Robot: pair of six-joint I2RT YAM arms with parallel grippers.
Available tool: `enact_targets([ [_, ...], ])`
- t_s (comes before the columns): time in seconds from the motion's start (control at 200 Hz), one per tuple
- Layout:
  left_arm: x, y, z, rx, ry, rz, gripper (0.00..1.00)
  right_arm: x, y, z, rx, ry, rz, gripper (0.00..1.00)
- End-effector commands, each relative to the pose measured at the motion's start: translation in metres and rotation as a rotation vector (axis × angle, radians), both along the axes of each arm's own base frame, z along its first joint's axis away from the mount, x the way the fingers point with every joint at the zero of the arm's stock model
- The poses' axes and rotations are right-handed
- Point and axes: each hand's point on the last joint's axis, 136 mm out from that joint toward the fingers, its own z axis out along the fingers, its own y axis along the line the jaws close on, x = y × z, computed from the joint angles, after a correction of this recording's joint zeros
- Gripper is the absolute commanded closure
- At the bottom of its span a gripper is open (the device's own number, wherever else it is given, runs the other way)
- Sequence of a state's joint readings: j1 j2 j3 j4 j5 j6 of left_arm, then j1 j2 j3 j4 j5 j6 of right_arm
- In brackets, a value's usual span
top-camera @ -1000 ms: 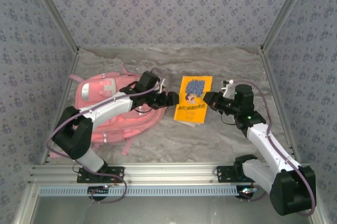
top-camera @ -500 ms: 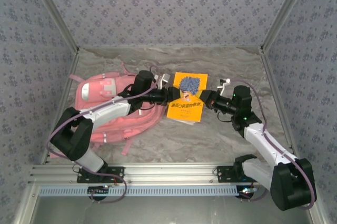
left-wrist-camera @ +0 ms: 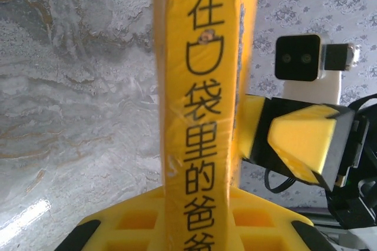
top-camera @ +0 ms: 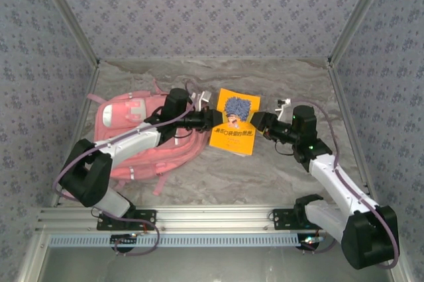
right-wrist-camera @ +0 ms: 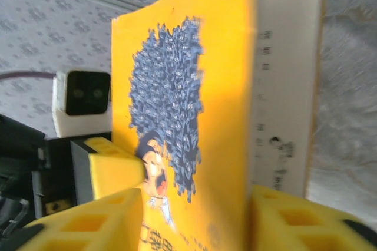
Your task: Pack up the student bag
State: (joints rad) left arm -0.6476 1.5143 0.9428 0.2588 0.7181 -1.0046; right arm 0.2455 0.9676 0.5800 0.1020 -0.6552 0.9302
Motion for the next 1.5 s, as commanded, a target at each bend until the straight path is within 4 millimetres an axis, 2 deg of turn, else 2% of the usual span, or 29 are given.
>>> enact_targets([
  [0.0, 0.001, 0.008, 0.05, -0.082, -0.142, 0.026, 1.0, -0.002, -0.015, 0.014, -0.114, -0.057, -0.076, 0.4],
  [0.08, 0.006, 0.018, 0.061, -0.081, -0.19, 0.092, 1.0, -0.006, -0.029, 0.005, -0.22, -0.018, -0.147, 0.35],
  [0.205, 0.014, 0.038, 0.083, -0.123, -0.257, 0.251, 1.0, -0.015, -0.022, 0.015, -0.222, -0.048, -0.158, 0.3],
  [0.345, 0.025, 0.067, 0.117, -0.205, -0.307, 0.453, 1.0, -0.022, 0.0, 0.032, -0.142, -0.081, -0.145, 0.29],
  [0.47, 0.028, 0.095, 0.148, -0.28, -0.347, 0.626, 1.0, -0.026, 0.021, 0.055, -0.049, -0.127, -0.135, 0.27],
  [0.615, 0.03, 0.115, 0.166, -0.365, -0.321, 0.752, 1.0, -0.036, 0.053, 0.086, 0.05, -0.232, -0.11, 0.19],
  [0.824, 0.03, 0.118, 0.178, -0.479, -0.29, 0.808, 1.0, -0.031, 0.094, 0.117, 0.295, -0.283, -0.088, 0.15],
  [0.934, 0.028, 0.116, 0.18, -0.502, -0.282, 0.812, 1.0, -0.024, 0.105, 0.138, 0.404, -0.337, -0.091, 0.15],
  [1.179, 0.023, 0.116, 0.18, -0.548, -0.256, 0.826, 1.0, -0.004, 0.118, 0.143, 0.534, -0.342, -0.121, 0.16],
  [1.319, 0.019, 0.114, 0.177, -0.552, -0.253, 0.827, 1.0, 0.006, 0.117, 0.153, 0.593, -0.368, -0.146, 0.25],
  [1.494, 0.016, 0.123, 0.172, -0.544, -0.263, 0.863, 1.0, 0.017, 0.108, 0.158, 0.592, -0.387, -0.204, 0.41],
])
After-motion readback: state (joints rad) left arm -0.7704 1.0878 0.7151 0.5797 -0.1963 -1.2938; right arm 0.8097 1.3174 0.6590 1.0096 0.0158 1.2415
